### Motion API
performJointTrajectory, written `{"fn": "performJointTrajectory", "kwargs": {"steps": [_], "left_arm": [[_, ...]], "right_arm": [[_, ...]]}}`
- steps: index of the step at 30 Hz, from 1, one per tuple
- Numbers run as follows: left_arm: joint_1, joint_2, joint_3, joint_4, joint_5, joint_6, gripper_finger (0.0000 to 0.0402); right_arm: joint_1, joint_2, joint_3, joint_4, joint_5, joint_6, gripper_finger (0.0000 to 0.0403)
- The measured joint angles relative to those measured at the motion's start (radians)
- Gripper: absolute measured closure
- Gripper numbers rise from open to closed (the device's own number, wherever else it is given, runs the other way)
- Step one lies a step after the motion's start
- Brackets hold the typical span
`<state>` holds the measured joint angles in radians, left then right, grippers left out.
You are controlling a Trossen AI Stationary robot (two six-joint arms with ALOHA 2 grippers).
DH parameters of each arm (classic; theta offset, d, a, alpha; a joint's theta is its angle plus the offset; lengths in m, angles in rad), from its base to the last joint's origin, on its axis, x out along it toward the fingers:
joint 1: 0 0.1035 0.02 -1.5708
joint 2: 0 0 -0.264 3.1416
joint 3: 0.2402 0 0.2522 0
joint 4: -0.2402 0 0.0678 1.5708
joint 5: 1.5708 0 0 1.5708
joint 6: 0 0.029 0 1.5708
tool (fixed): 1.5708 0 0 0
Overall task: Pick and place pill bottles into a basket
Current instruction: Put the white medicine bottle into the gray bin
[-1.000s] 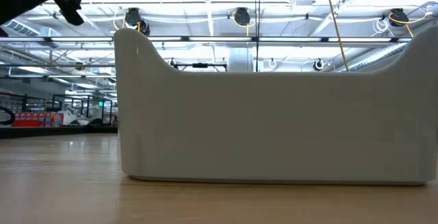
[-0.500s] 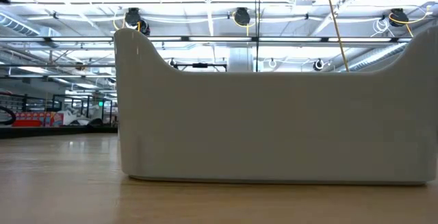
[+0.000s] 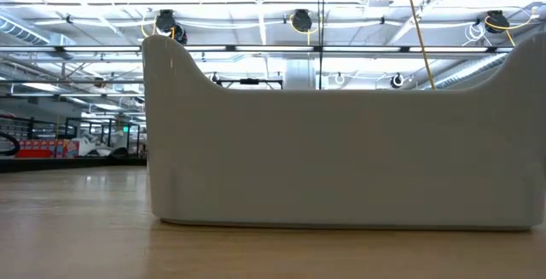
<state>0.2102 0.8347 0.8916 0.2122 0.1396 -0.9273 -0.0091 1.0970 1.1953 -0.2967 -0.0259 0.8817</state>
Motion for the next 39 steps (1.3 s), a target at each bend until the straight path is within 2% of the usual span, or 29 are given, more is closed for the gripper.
{"fn": "performJointTrajectory", "kwargs": {"steps": [4, 8, 12, 15, 18, 20, 24, 31, 39], "left_arm": [[0.031, 0.044, 0.063, -0.29, 0.0, -0.056, 0.0121], [0.063, 0.048, 0.07, -0.523, -0.04, -0.104, 0.0132], [0.067, 0.048, 0.069, -0.666, -0.076, -0.117, 0.0141], [0.062, 0.048, 0.066, -0.664, -0.081, -0.123, 0.0144], [0.056, 0.048, 0.066, -0.662, -0.088, -0.129, 0.0141], [0.055, 0.048, 0.065, -0.662, -0.087, -0.131, 0.0138], [0.045, 0.048, 0.065, -0.661, -0.083, -0.13, 0.0139], [0.035, 0.048, 0.065, -0.661, -0.09, -0.122, 0.0142], [0.035, 0.048, 0.064, -0.658, -0.097, -0.109, 0.0137]], "right_arm": [[-0.03, 0.063, 0.138, -0.272, -0.061, -0.051, 0.0167], [-0.101, 0.111, 0.205, -0.546, -0.077, -0.061, 0.0175], [-0.188, 0.182, 0.208, -0.799, -0.032, -0.087, 0.0181], [-0.27, 0.265, 0.206, -0.952, 0.024, -0.203, 0.0182], [-0.329, 0.341, 0.206, -0.968, -0.01, -0.287, 0.0182], [-0.32, 0.394, 0.206, -0.978, -0.076, -0.336, 0.0182], [-0.278, 0.47, 0.205, -1.044, -0.083, -0.371, 0.0182], [-0.256, 0.475, 0.206, -0.866, -0.078, -0.318, 0.0182], [-0.257, 0.494, 0.153, -0.807, -0.053, -0.281, 0.0182]]}}
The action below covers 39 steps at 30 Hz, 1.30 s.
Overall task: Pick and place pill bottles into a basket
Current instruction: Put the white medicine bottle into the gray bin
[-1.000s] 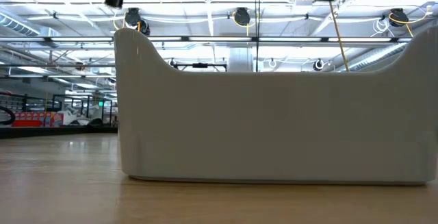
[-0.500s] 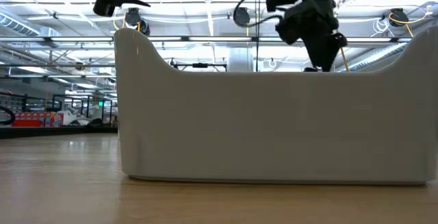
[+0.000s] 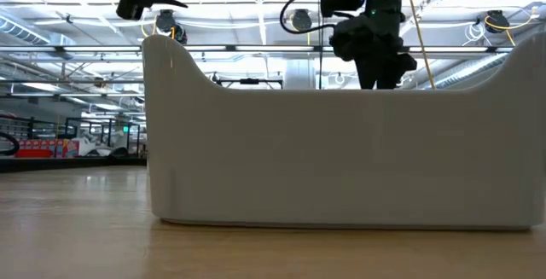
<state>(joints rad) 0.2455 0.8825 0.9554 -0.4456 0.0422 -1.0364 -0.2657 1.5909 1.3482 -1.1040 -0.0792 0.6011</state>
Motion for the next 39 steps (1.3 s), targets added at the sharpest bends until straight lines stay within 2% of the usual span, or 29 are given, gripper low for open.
{"fn": "performJointTrajectory", "kwargs": {"steps": [22, 32, 39], "left_arm": [[0.0, 0.0, 0.0, 0.002, -0.018, 0.007, 0.0137], [0.0, 0.0, 0.0, 0.002, -0.018, 0.013, 0.0137], [0.0, 0.0, 0.0, 0.001, -0.019, 0.012, 0.0137]], "right_arm": [[0.0, 0.04, -0.172, 0.124, -0.003, 0.035, 0.0182], [0.0, 0.039, -0.181, 0.175, -0.021, 0.042, 0.0183], [0.0, 0.039, -0.181, 0.172, -0.026, 0.041, 0.0208]]}}
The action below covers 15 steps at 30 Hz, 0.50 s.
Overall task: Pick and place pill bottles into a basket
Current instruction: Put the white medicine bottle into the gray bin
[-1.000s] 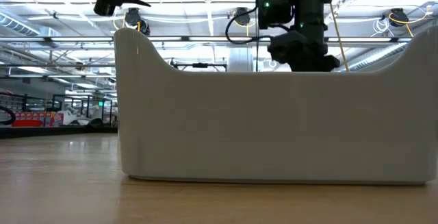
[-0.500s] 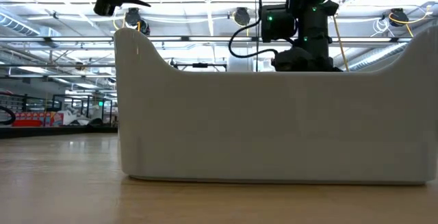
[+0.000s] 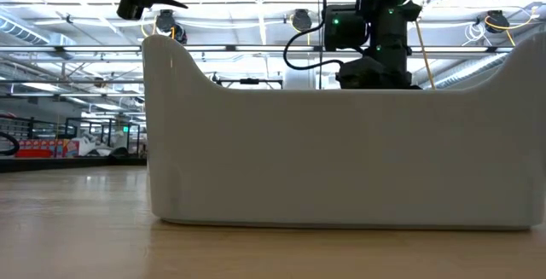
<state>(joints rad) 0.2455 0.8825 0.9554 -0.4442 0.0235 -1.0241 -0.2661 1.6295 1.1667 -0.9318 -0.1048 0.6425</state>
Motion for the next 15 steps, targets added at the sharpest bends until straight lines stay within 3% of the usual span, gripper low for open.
{"fn": "performJointTrajectory", "kwargs": {"steps": [7, 15], "left_arm": [[0.0, 0.0, 0.0, 0.0, -0.009, 0.0, 0.0137], [0.0, 0.0, 0.0, 0.0, -0.009, -0.002, 0.0137]], "right_arm": [[0.0, 0.0, 0.0, 0.013, 0.0, -0.022, 0.0249], [0.0, 0.0, 0.0, -0.002, 0.0, -0.024, 0.0248]]}}
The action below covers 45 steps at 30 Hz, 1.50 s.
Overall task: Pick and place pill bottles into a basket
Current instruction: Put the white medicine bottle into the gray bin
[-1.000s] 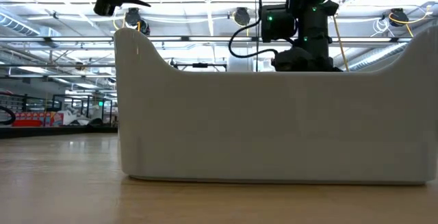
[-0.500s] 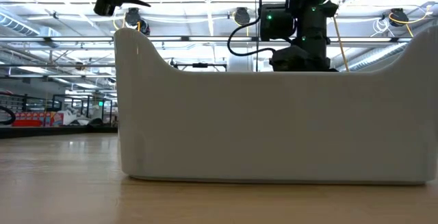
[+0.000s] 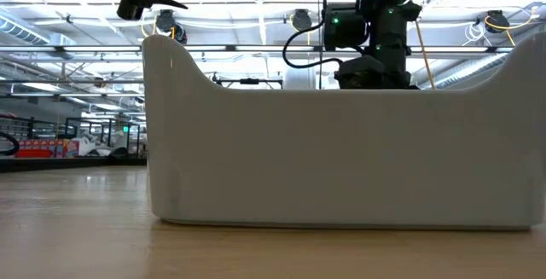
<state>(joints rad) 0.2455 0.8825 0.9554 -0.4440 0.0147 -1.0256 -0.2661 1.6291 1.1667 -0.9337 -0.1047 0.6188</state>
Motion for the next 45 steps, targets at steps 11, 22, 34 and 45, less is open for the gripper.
{"fn": "performJointTrajectory", "kwargs": {"steps": [11, 22, 34, 45], "left_arm": [[0.0, 0.0, 0.0, 0.0, 0.01, 0.004, 0.0137], [0.0, 0.0, 0.0, 0.0, -0.011, 0.028, 0.0137], [0.0, 0.0, 0.0, -0.001, -0.017, 0.038, 0.0137], [-0.012, 0.0, 0.0, -0.001, -0.016, 0.041, 0.0137]], "right_arm": [[0.049, -0.116, 0.0, -0.033, -0.004, 0.058, 0.025], [0.266, -0.306, 0.0, 0.082, -0.005, 0.34, 0.0253], [0.486, -0.231, 0.182, 0.261, 0.131, 0.435, 0.0255], [0.607, -0.028, 0.397, 0.115, 0.129, 0.34, 0.0255]]}}
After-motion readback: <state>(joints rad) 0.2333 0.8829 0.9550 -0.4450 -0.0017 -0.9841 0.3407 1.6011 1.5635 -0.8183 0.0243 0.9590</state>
